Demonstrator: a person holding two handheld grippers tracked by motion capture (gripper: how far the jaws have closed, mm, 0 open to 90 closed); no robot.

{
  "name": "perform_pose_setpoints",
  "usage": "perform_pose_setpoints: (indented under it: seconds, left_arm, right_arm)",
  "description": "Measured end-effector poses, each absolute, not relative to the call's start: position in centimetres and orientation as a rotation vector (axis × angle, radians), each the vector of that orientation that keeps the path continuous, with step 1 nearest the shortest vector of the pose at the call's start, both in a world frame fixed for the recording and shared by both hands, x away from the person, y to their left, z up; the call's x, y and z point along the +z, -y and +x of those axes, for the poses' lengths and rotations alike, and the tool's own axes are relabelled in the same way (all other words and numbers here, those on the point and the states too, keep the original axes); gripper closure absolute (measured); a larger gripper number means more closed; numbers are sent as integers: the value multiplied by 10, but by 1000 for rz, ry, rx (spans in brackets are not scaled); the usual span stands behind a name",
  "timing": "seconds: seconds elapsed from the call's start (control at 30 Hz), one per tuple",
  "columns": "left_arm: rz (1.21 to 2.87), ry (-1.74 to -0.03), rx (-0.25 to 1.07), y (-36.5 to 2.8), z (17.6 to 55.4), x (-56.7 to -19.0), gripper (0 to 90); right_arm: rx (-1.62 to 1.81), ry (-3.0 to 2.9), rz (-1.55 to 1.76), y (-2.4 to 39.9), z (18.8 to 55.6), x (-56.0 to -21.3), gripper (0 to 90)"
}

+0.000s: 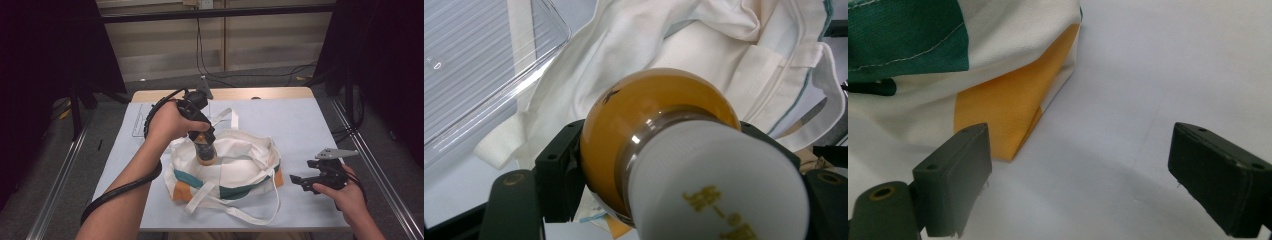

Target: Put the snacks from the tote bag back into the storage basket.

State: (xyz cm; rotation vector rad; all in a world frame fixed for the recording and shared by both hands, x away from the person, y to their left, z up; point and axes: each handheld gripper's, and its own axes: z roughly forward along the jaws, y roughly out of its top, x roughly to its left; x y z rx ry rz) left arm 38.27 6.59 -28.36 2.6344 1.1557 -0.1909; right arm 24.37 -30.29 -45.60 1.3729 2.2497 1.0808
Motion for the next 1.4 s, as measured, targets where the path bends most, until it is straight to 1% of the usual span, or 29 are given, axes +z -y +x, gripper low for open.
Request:
perform_pose_setpoints:
  seconds: [0.33, 0.77, 0.93, 1.4]
  left_arm:
    - [2637, -1151, -189, -66, 386, -272, 298]
    - [2633, -1186, -183, -70, 396, -261, 297]
    - [2640, -1178, -197, -71, 399, -260, 298]
    - [2636, -1197, -166, -71, 407, -248, 298]
  right_arm:
    - [1081, -2256, 1372, 303, 243, -456, 103]
    - [1071, -2262, 1365, 302, 243, -456, 99]
    - [1077, -2254, 1368, 304, 244, -455, 88]
    - [1074, -2286, 1349, 302, 244, -456, 49]
